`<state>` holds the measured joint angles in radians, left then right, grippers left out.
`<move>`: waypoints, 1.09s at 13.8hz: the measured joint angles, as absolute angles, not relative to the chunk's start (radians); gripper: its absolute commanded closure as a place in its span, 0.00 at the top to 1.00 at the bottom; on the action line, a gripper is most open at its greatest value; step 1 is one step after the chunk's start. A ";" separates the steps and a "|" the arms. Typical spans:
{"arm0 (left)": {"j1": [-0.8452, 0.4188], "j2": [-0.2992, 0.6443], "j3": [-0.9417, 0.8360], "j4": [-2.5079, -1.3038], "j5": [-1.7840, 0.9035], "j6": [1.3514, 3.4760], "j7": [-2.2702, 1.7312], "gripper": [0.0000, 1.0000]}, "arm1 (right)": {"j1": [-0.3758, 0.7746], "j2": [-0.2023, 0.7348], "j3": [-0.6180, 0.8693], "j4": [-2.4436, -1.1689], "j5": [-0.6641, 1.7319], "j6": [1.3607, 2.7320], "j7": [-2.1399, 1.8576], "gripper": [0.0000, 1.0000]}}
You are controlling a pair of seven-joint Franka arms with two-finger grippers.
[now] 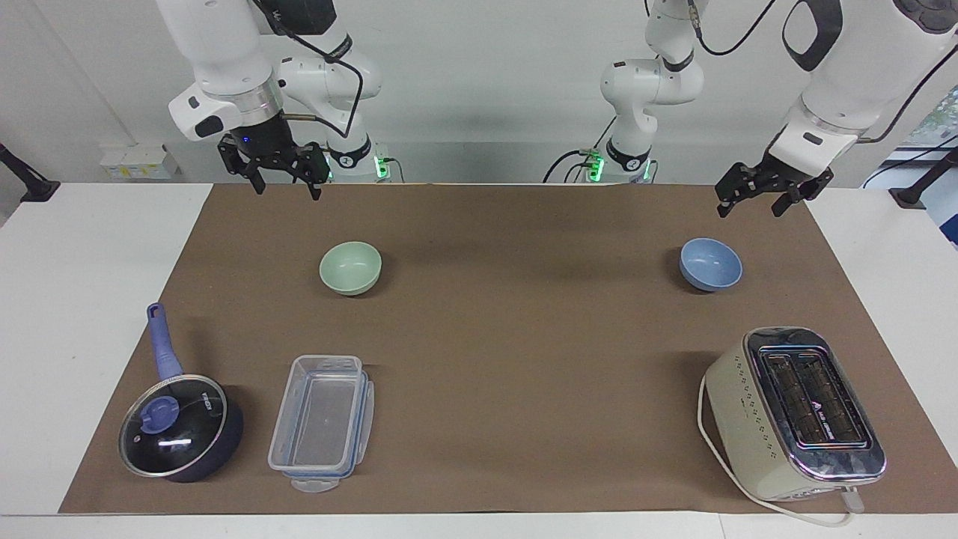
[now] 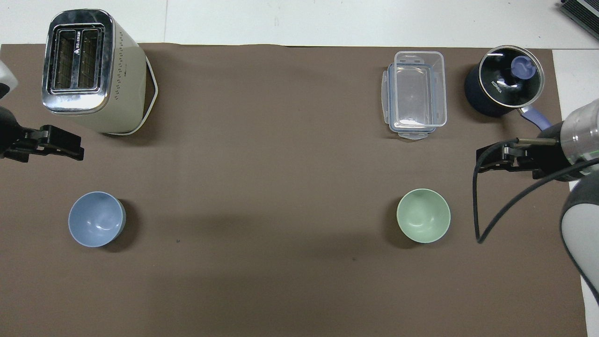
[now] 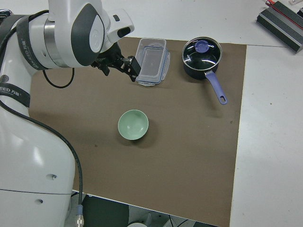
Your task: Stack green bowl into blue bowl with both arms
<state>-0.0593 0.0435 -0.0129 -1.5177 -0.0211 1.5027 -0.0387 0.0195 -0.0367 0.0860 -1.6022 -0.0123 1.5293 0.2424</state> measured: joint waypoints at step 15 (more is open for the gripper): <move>0.020 0.040 -0.005 -1.602 -0.021 1.592 0.122 1.00 | 0.020 -0.037 0.086 -1.602 -0.012 1.531 0.226 1.00</move>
